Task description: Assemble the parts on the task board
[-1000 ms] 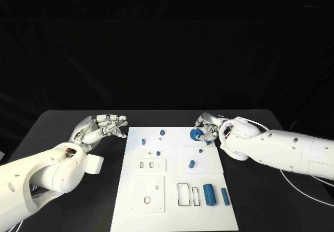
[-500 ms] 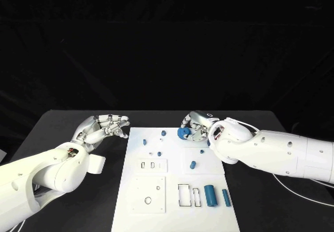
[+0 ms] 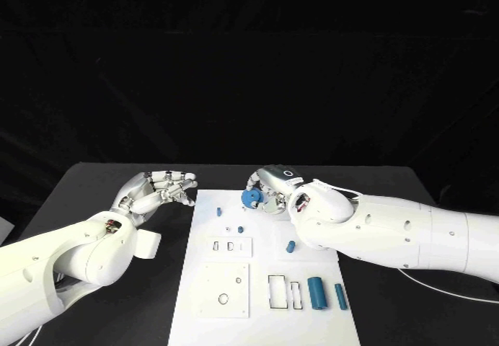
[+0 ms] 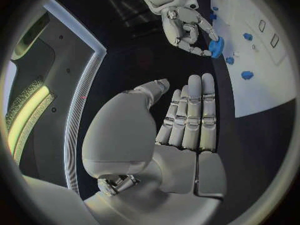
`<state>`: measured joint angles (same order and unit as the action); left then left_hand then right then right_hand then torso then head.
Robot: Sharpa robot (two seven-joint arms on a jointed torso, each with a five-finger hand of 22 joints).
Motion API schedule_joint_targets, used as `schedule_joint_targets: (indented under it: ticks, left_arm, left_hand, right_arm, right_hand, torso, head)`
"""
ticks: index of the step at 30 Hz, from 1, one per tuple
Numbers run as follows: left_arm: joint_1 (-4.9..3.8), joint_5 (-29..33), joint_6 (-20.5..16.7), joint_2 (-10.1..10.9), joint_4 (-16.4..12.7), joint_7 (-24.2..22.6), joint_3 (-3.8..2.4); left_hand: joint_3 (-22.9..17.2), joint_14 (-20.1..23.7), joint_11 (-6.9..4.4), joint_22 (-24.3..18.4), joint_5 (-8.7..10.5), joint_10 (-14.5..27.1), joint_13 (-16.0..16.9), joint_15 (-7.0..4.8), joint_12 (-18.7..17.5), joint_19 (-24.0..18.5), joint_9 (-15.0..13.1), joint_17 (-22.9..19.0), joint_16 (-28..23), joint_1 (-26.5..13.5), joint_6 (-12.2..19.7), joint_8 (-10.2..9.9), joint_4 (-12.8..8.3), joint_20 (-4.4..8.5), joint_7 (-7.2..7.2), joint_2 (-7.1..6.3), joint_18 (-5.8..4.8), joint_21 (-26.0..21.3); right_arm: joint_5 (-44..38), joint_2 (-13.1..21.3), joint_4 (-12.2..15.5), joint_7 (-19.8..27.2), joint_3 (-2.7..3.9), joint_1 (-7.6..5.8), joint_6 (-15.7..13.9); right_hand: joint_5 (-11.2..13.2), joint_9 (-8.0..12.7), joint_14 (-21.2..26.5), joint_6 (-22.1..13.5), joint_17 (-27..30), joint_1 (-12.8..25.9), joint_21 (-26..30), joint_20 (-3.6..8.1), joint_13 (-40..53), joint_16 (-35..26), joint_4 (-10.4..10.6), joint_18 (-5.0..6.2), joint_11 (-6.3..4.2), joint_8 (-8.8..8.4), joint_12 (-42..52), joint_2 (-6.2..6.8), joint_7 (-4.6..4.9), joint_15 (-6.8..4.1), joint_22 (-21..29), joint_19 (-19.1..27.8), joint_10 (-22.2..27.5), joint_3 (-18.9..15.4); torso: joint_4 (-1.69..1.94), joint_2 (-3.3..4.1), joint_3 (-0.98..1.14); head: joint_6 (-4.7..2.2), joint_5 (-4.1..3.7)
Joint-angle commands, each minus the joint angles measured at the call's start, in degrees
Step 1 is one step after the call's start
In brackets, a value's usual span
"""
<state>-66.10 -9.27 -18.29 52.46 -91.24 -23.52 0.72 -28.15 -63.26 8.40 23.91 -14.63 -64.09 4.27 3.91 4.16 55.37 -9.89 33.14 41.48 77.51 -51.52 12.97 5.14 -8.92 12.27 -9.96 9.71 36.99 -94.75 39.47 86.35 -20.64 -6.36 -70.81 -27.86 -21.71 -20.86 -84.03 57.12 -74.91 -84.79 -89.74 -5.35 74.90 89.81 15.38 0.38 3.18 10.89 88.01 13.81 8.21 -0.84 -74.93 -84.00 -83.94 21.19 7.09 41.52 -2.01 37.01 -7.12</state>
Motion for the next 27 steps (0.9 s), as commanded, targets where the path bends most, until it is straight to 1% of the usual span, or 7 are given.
schedule_joint_targets:
  ticks: [1,8,9,11,13,19,27]
  left_arm:
    - [-0.06,-0.6,0.6,-0.1,-0.3,-0.5,-0.06]
    - [-0.07,-1.8,0.7,-0.2,-0.2,-0.5,-0.06]
    - [-0.07,-1.9,0.7,-0.3,-0.2,-0.5,-0.06]
    - [-0.07,-2.1,0.8,-0.4,-0.1,-0.5,-0.06]
    - [-0.06,-2.2,0.8,-0.6,0.0,-0.5,-0.06]
    - [-0.06,-2.3,0.8,-0.7,0.2,-0.5,-0.06]
    - [-0.06,-2.3,0.8,-0.7,0.2,-0.5,-0.06]
  left_hand:
    - [-0.4,0.3,0.0,0.1,-0.07,0.2,0.0,-0.04,-0.2,-0.3,-0.1,0.0,0.3,0.6,0.2,-0.2,0.0,-0.05,0.25,0.11,0.43,0.2]
    - [-0.5,0.4,-0.03,0.2,-0.07,0.2,0.0,-0.06,-0.1,-0.5,-0.1,0.0,0.3,0.6,0.2,-0.2,-0.1,-0.06,0.22,0.12,0.44,0.4]
    - [-0.5,0.4,-0.03,0.2,-0.07,0.2,0.0,-0.06,-0.1,-0.5,-0.1,0.0,0.3,0.6,0.2,-0.2,-0.1,-0.06,0.22,0.12,0.44,0.4]
    - [-0.5,0.4,-0.03,0.2,-0.07,0.2,0.0,-0.06,-0.1,-0.5,-0.1,0.0,0.3,0.6,0.2,-0.2,-0.1,-0.06,0.22,0.12,0.44,0.4]
    - [-0.5,0.4,-0.03,0.3,-0.05,0.2,0.0,-0.06,-0.2,-0.5,-0.1,0.0,0.3,0.6,0.2,-0.2,-0.1,-0.06,0.21,0.07,0.44,0.5]
    - [-0.5,0.4,-0.03,0.3,-0.05,0.2,0.0,-0.06,-0.2,-0.5,-0.1,0.0,0.3,0.6,0.2,-0.2,-0.1,-0.06,0.21,0.07,0.44,0.5]
    - [-0.5,0.4,-0.03,0.3,-0.05,0.2,0.0,-0.06,-0.2,-0.5,-0.1,0.0,0.3,0.6,0.2,-0.2,-0.1,-0.06,0.21,0.07,0.44,0.5]
  right_arm:
    - [-3.4,-1.2,-1.1,-0.8,-0.16,0.15,-0.3]
    - [-4.0,-3.6,-2.6,-0.5,-0.44,0.95,0.3]
    - [-4.1,-3.9,-2.7,-0.5,-0.47,1.06,0.4]
    - [-4.1,-4.4,-3.0,-0.4,-0.53,1.33,0.7]
    - [-4.2,-4.7,-3.3,-0.4,-0.56,1.54,0.9]
    - [-4.2,-5.5,-4.3,-0.5,-0.65,1.95,1.8]
    - [-4.2,-6.4,-5.9,-0.5,-0.75,2.27,2.6]
  right_hand:
    - [0.4,-0.6,-6.0,1.4,-15.1,0.5,-0.3,0.43,13.4,0.2,0.0,-0.38,-0.43,0.99,0.3,0.03,-0.83,-0.31,-15.1,-6.0,-4.5,0.3]
    - [0.6,-0.6,-6.0,1.3,-15.1,0.6,-0.3,0.44,13.4,0.2,-0.1,-0.38,-0.44,1.01,0.3,0.11,-0.84,-0.31,-15.1,-6.0,-4.5,0.6]
    - [0.6,-0.6,-6.0,1.3,-15.1,0.6,-0.3,0.44,13.3,0.2,-0.1,-0.38,-0.43,1.0,0.2,0.18,-0.82,-0.31,-15.1,-6.0,-4.4,0.7]
    - [0.7,-0.6,-6.0,1.3,-15.1,0.7,-0.3,0.44,13.3,0.2,-0.1,-0.38,-0.41,0.99,0.2,0.25,-0.8,-0.31,-15.1,-6.0,-4.4,0.7]
    - [0.8,-0.6,-6.0,1.2,-15.1,0.8,-0.3,0.44,13.3,0.2,-0.1,-0.38,-0.39,0.99,0.2,0.37,-0.77,-0.3,-15.1,-6.0,-4.4,0.8]
    - [0.9,-0.6,-6.0,1.2,-15.1,0.9,-0.3,0.43,13.3,0.2,-0.1,-0.38,-0.37,0.98,0.2,0.45,-0.76,-0.28,-15.1,-6.0,-4.4,0.8]
    - [1.2,-0.6,-6.0,1.1,-15.1,1.1,-0.3,0.42,13.2,0.2,-0.1,-0.38,-0.34,1.0,0.1,0.6,-0.74,-0.26,-15.1,-6.0,-4.3,1.0]
  torso:
    - [0.02,0.0,0.05]
    - [-0.08,0.11,0.1]
    - [-0.01,0.11,0.05]
    - [-0.03,0.06,0.04]
    - [-0.02,0.09,-0.04]
    - [-0.04,0.05,0.07]
    - [0.01,0.02,0.12]
  head:
    - [0.15,0.1]
    - [0.24,0.41]
    - [0.35,0.36]
    - [0.54,0.33]
    - [0.58,0.28]
    - [0.76,0.34]
    - [0.91,0.46]
